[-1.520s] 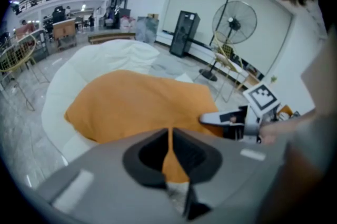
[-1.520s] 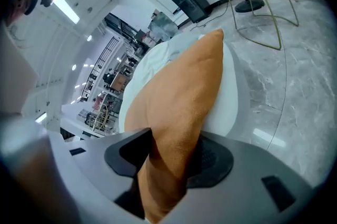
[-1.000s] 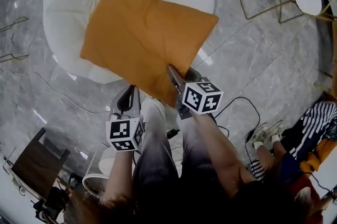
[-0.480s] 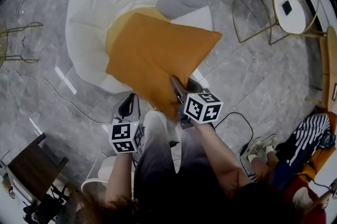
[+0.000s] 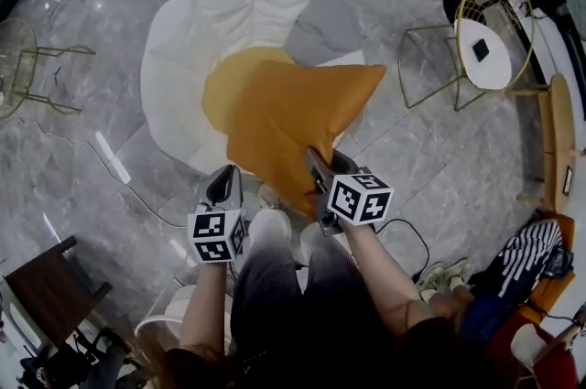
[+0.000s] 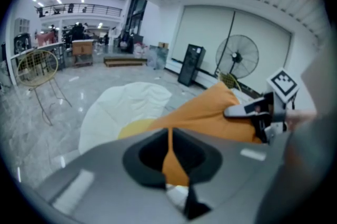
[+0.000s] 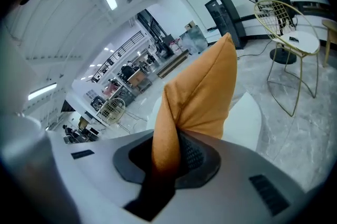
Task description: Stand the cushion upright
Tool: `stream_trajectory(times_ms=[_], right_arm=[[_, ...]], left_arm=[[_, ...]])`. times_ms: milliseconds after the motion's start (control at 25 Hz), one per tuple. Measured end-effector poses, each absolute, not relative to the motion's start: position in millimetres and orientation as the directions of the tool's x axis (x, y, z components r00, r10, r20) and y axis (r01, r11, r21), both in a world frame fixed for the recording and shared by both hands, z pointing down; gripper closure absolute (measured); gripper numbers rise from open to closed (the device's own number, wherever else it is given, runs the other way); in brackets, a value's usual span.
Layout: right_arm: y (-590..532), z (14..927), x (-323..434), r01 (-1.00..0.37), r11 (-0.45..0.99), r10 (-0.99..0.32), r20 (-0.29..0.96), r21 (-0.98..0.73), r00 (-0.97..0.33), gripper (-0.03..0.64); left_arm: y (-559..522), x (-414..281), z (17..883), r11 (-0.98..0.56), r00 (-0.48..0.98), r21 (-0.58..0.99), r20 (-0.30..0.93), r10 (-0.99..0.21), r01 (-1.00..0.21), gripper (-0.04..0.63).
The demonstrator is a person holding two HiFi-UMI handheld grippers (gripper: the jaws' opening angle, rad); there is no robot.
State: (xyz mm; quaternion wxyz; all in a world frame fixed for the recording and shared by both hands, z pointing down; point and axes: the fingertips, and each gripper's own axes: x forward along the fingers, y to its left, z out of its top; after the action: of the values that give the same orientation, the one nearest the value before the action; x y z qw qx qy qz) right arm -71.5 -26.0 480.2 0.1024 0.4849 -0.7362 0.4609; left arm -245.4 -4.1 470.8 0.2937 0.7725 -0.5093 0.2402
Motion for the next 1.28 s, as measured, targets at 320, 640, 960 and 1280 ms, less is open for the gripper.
stream_trajectory(times_ms=[320, 640, 960, 1280], right_arm=[[-24, 418, -83, -0.818, 0.203, -0.611, 0.583, -0.538, -0.536, 0.551], [-30, 369, -92, -0.782, 0.208, -0.647, 0.517, -0.587, -0.56, 0.551], [-45, 334, -119, -0.786, 0.288, -0.66, 0.482, -0.547, -0.577, 0.551], [-79, 303, -133, -0.782, 0.317, -0.713, 0.409, -0.536, -0.569, 0.551]], left_arm=[[-5, -249, 436, -0.322, 0.409, 0.254, 0.633, -0.657, -0.912, 0.566], [-16, -253, 399, -0.358, 0.452, 0.278, 0.582, -0.676, -0.892, 0.566], [-28, -277, 373, -0.363, 0.461, 0.283, 0.533, -0.71, -0.888, 0.566], [-46, -296, 357, -0.366, 0.466, 0.29, 0.489, -0.737, -0.884, 0.566]])
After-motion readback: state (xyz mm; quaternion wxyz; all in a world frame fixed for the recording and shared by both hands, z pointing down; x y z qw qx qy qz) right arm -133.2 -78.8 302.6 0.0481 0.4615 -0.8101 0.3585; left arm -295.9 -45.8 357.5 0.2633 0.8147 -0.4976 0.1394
